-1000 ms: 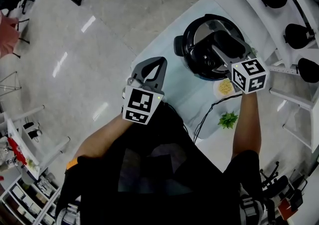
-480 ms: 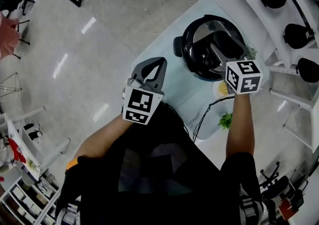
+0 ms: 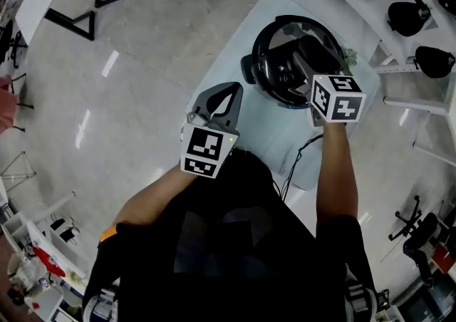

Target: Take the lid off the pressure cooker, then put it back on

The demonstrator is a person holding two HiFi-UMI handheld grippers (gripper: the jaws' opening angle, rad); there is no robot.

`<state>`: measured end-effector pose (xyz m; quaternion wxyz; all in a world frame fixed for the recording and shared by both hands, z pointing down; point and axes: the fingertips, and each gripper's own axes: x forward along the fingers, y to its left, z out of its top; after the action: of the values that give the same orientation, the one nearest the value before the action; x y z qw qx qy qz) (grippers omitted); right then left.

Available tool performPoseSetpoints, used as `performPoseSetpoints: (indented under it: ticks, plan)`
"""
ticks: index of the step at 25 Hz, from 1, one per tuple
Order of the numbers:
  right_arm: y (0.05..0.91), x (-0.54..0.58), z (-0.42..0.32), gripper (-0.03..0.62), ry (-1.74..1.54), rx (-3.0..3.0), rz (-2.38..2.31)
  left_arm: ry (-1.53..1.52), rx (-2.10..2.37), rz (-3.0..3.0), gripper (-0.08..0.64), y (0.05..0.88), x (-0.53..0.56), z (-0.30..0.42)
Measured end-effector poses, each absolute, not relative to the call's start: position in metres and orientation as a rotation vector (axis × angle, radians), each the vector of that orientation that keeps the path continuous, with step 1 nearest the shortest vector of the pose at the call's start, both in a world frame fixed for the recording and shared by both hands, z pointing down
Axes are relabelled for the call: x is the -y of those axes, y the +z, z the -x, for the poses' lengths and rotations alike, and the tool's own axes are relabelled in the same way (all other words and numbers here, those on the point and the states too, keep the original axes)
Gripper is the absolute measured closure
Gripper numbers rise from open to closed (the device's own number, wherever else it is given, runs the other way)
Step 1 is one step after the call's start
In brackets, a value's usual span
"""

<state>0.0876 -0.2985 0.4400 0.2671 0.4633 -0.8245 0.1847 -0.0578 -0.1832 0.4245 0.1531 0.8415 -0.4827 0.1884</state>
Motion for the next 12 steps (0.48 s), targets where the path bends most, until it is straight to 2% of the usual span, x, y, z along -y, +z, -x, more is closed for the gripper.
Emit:
performPoseSetpoints:
  ticks: [6, 12]
  plan:
    - [0.449, 0.303, -0.094, 0.302, 0.58, 2.102, -1.474, 0.54, 1.23, -2.523, 0.552, 0.42, 0.201, 0.066]
    - [0.449, 0.305, -0.096, 0.298, 0.523, 2.055, -1.581, 0.539, 1.144, -2.565, 0.552, 0.425, 0.206, 0.072]
